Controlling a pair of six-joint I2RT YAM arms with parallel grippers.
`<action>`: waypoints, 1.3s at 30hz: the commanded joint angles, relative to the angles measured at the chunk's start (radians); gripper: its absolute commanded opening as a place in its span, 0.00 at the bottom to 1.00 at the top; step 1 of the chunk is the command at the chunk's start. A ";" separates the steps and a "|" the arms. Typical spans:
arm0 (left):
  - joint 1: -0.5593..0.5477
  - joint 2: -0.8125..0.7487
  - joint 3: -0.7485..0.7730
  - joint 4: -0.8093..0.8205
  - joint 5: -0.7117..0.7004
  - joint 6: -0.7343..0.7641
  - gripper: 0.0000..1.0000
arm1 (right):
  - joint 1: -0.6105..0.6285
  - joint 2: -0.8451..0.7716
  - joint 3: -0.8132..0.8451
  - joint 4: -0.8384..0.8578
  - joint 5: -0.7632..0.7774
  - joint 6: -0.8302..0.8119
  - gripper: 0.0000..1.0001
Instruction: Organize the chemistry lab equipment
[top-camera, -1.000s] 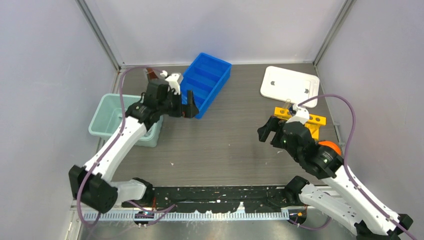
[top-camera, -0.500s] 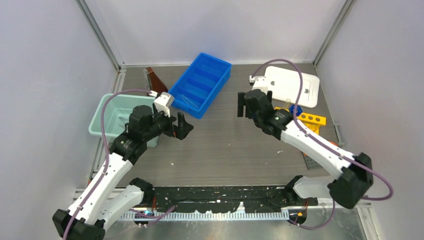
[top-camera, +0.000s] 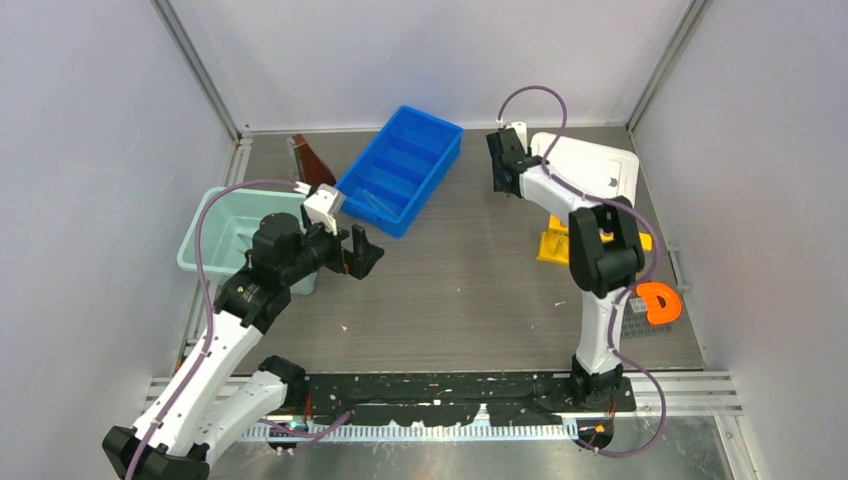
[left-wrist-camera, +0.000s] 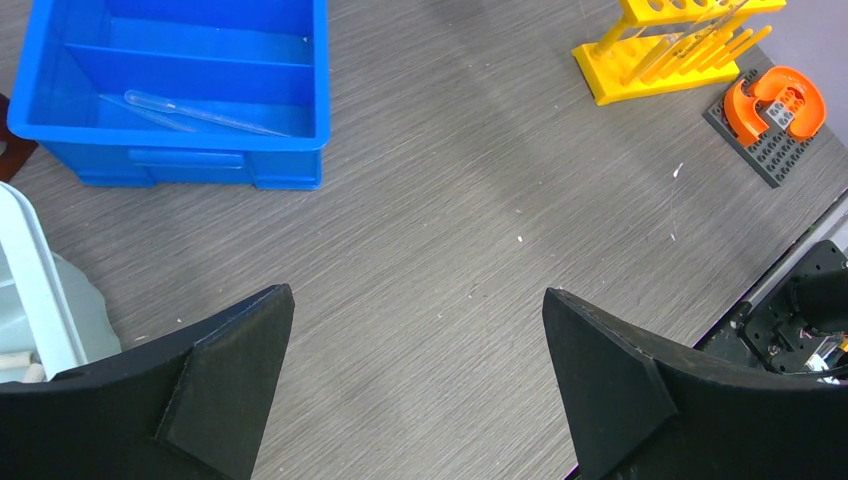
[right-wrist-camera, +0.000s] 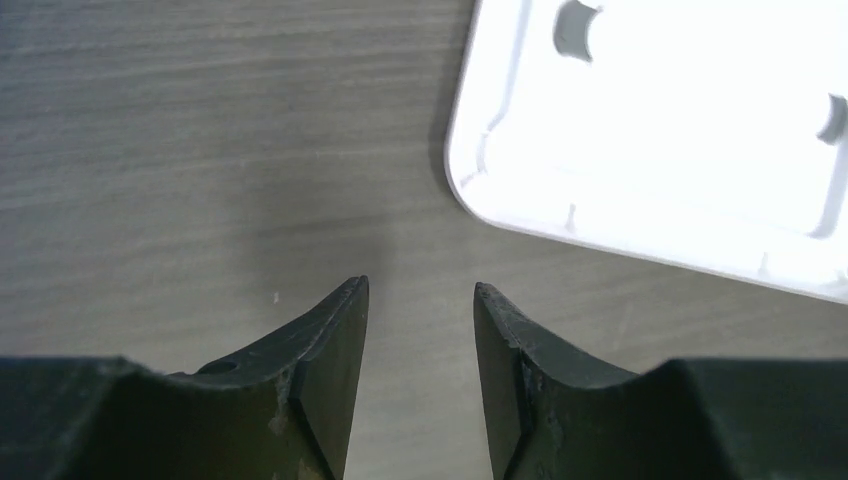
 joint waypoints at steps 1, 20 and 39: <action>-0.004 -0.016 0.009 0.042 0.001 0.019 1.00 | -0.027 0.149 0.208 -0.082 -0.002 -0.058 0.49; -0.004 -0.029 0.007 0.035 -0.059 0.032 1.00 | -0.153 0.420 0.525 -0.249 -0.124 -0.040 0.49; -0.004 -0.015 0.012 0.023 -0.080 0.043 1.00 | -0.153 0.467 0.609 -0.316 -0.242 -0.027 0.42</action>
